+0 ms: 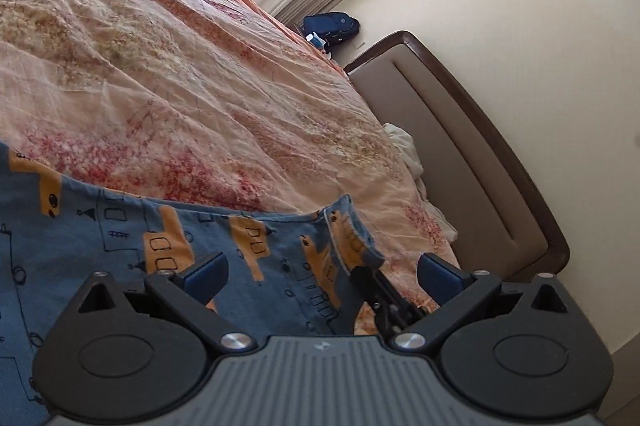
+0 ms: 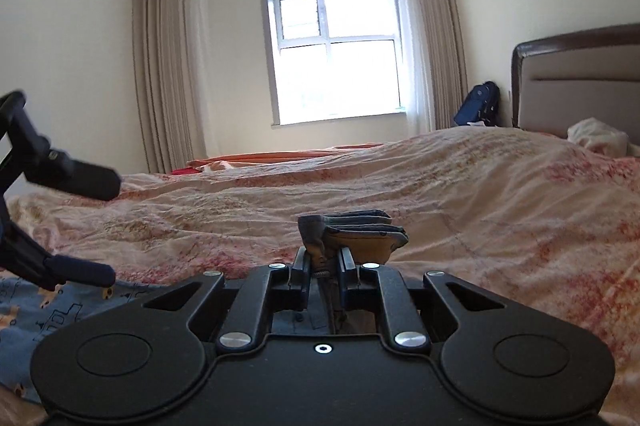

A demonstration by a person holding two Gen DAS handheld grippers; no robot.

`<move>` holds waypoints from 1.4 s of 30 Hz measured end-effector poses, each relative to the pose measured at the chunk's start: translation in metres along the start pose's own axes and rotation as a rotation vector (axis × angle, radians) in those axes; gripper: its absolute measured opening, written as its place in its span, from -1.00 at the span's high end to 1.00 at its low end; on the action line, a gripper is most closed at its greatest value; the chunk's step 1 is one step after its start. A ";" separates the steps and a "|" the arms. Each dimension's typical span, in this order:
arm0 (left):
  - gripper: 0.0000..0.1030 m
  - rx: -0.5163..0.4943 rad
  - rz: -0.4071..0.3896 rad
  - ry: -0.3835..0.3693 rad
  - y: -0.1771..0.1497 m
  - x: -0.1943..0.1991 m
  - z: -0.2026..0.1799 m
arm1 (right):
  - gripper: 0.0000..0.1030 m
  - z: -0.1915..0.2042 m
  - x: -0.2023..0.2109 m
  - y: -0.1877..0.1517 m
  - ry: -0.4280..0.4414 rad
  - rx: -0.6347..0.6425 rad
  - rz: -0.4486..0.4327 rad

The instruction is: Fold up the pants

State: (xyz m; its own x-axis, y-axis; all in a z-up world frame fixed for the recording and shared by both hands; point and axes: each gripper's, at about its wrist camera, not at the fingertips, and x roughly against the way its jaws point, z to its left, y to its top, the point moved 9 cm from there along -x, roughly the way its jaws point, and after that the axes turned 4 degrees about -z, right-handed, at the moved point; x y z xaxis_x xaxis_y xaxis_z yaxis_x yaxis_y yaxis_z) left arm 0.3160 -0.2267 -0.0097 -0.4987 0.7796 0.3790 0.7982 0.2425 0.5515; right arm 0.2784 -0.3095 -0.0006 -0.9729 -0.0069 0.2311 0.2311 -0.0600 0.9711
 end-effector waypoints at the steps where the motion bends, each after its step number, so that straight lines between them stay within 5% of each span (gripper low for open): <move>1: -0.99 -0.008 -0.001 -0.003 0.003 -0.001 -0.001 | 0.78 0.012 0.000 0.001 0.017 0.040 -0.001; 5: -0.99 0.012 0.012 0.037 0.004 -0.004 0.017 | 0.98 0.073 0.009 -0.005 0.131 0.189 0.005; 9: -0.99 0.072 0.035 0.098 -0.011 -0.001 0.048 | 0.98 0.113 0.019 -0.023 0.187 0.310 0.025; 11: -0.99 0.076 0.035 0.110 -0.018 0.003 0.059 | 0.79 0.115 0.021 -0.033 0.147 0.359 0.038; 13: -0.99 0.066 0.026 0.118 -0.022 0.006 0.064 | 0.24 0.109 0.018 -0.040 0.103 0.402 0.054; 15: -0.99 0.058 0.020 0.131 -0.026 0.005 0.068 | 0.05 0.096 0.013 -0.048 0.048 0.451 0.078; 19: -0.99 0.047 0.021 0.149 -0.031 0.001 0.071 | -0.08 0.075 -0.007 -0.059 -0.042 0.573 0.122; 24: -0.99 0.040 0.015 0.157 -0.030 0.002 0.070 | -0.10 0.071 -0.029 -0.070 -0.044 0.678 0.154; 27: -0.99 0.037 0.001 0.161 -0.027 0.007 0.068 | -0.03 0.077 -0.038 -0.071 -0.040 0.737 0.148; 29: -0.99 0.034 -0.006 0.160 -0.025 0.009 0.067 | 0.16 0.080 -0.043 -0.073 -0.025 0.766 0.160; 31: -0.99 0.029 -0.011 0.153 -0.023 0.011 0.065 | 0.56 0.081 -0.046 -0.077 -0.004 0.771 0.180; 34: -0.99 0.014 -0.022 0.130 -0.021 0.013 0.060 | 0.73 0.080 -0.043 -0.075 0.005 0.726 0.170; 42: -0.99 0.099 -0.002 -0.007 -0.021 0.002 0.050 | 0.84 0.079 0.000 -0.035 0.093 0.442 0.058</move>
State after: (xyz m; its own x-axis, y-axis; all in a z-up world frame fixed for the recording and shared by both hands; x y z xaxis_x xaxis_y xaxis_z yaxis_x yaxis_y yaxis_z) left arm 0.3154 -0.2008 -0.0573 -0.4986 0.7828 0.3724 0.8267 0.3001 0.4759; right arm 0.2708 -0.2285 -0.0302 -0.9501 -0.0890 0.2990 0.2461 0.3751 0.8937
